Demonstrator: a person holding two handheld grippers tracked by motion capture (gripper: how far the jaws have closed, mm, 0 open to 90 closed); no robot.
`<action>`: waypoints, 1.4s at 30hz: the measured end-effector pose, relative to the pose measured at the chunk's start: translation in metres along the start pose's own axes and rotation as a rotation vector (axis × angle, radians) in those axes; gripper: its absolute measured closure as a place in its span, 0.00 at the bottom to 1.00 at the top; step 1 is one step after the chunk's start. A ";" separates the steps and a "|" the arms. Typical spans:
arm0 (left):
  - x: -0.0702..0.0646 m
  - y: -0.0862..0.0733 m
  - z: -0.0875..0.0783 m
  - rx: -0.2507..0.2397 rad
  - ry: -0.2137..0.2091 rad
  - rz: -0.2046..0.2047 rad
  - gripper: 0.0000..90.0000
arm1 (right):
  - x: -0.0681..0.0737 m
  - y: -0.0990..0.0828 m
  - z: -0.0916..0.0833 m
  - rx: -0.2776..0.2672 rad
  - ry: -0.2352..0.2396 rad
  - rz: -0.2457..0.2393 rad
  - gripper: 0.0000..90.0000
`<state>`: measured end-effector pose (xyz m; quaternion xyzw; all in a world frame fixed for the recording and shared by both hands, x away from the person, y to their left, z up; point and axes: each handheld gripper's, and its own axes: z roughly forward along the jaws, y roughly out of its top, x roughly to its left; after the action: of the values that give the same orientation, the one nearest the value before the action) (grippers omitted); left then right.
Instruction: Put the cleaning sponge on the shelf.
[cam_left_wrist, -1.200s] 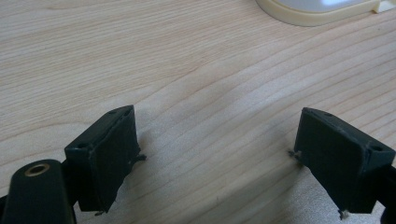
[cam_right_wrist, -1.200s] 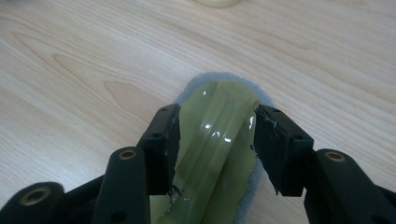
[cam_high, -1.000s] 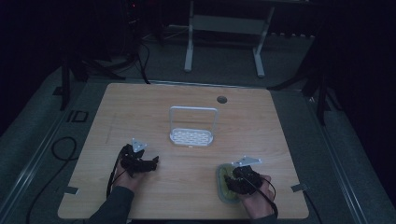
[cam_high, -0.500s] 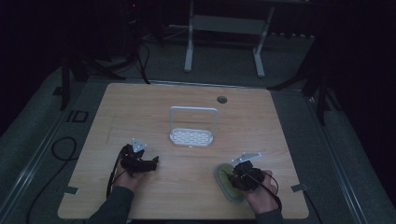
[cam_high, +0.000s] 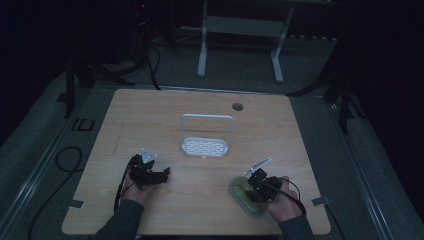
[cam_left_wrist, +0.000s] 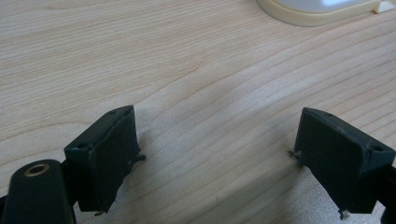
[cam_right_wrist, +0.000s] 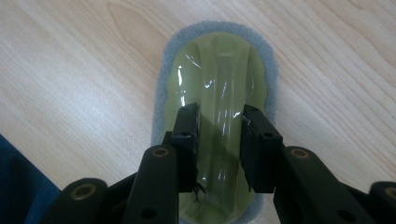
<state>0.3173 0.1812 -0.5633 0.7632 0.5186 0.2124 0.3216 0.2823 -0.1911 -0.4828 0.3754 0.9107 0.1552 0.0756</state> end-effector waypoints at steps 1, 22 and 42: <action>0.000 0.000 0.000 0.001 0.000 0.000 0.15 | 0.000 0.000 0.000 0.002 0.003 -0.009 0.78; 0.000 0.000 0.000 0.001 0.000 0.001 0.15 | 0.007 0.014 -0.010 0.043 -0.005 -0.330 0.79; 0.000 0.000 0.000 0.001 0.000 0.001 0.15 | 0.022 0.034 -0.017 -0.040 -0.099 -0.508 0.79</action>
<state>0.3173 0.1812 -0.5632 0.7635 0.5186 0.2122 0.3211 0.2850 -0.1571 -0.4557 0.1400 0.9677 0.1305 0.1639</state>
